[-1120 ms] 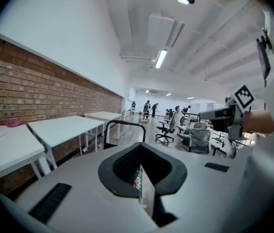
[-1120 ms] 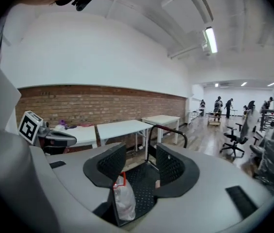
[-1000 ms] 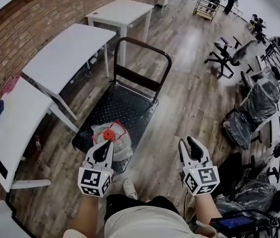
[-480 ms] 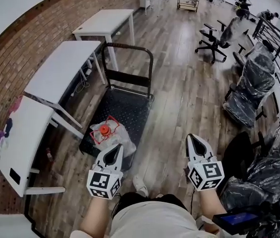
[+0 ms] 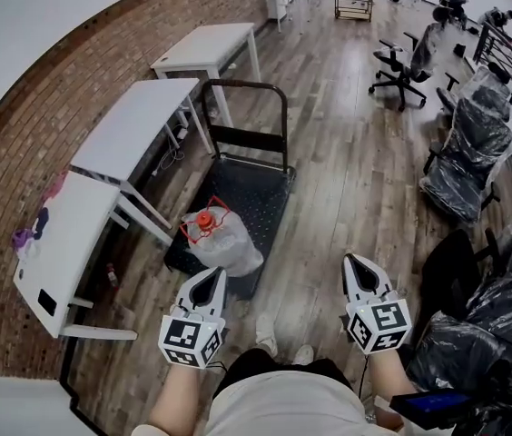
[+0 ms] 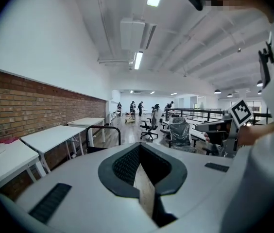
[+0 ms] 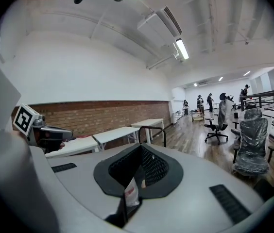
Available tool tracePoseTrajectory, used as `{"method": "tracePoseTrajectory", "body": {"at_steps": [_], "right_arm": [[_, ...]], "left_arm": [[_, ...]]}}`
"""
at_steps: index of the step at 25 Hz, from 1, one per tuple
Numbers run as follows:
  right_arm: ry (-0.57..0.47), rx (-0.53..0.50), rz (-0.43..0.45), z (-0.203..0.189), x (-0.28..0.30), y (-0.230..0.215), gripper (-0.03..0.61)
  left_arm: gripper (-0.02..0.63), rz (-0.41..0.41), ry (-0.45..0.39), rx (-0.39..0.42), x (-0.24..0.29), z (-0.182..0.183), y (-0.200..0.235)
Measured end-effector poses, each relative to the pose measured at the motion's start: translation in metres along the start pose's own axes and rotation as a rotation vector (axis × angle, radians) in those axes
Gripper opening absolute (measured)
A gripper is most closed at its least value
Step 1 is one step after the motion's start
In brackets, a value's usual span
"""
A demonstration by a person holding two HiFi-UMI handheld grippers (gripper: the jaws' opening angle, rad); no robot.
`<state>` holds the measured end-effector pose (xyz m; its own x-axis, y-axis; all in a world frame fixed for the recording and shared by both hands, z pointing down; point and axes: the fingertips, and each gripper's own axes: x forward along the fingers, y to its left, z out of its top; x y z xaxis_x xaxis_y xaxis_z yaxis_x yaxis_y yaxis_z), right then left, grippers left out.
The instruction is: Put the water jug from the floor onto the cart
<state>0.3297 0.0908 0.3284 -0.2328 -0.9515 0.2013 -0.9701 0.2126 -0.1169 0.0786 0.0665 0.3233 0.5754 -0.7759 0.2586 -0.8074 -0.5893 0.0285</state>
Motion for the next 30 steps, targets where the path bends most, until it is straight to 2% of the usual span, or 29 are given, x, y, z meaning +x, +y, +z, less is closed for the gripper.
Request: {"method": "tracePoseTrajectory", "body": {"at_steps": [8, 14, 20, 24, 30], "right_arm": [[-0.02, -0.07, 0.014, 0.005, -0.019, 0.019, 0.003], [-0.048, -0.108, 0.027, 0.018, -0.002, 0.058, 0.003], [-0.043, -0.17, 0.092, 0.028, 0.02, 0.13, 0.002], [-0.029, -0.217, 0.109, 0.031, 0.034, 0.172, 0.002], [-0.042, -0.25, 0.098, 0.04, 0.035, 0.19, 0.002]], "left_arm": [[0.0, 0.011, -0.028, -0.014, -0.025, 0.003, -0.001], [0.0, 0.079, -0.054, -0.033, -0.065, -0.004, 0.047], [0.0, 0.175, -0.081, -0.082, -0.116, -0.019, 0.113], [0.0, 0.187, -0.11, -0.097, -0.136, -0.023, 0.145], [-0.001, 0.177, -0.123, -0.111, -0.145, -0.03, 0.158]]}}
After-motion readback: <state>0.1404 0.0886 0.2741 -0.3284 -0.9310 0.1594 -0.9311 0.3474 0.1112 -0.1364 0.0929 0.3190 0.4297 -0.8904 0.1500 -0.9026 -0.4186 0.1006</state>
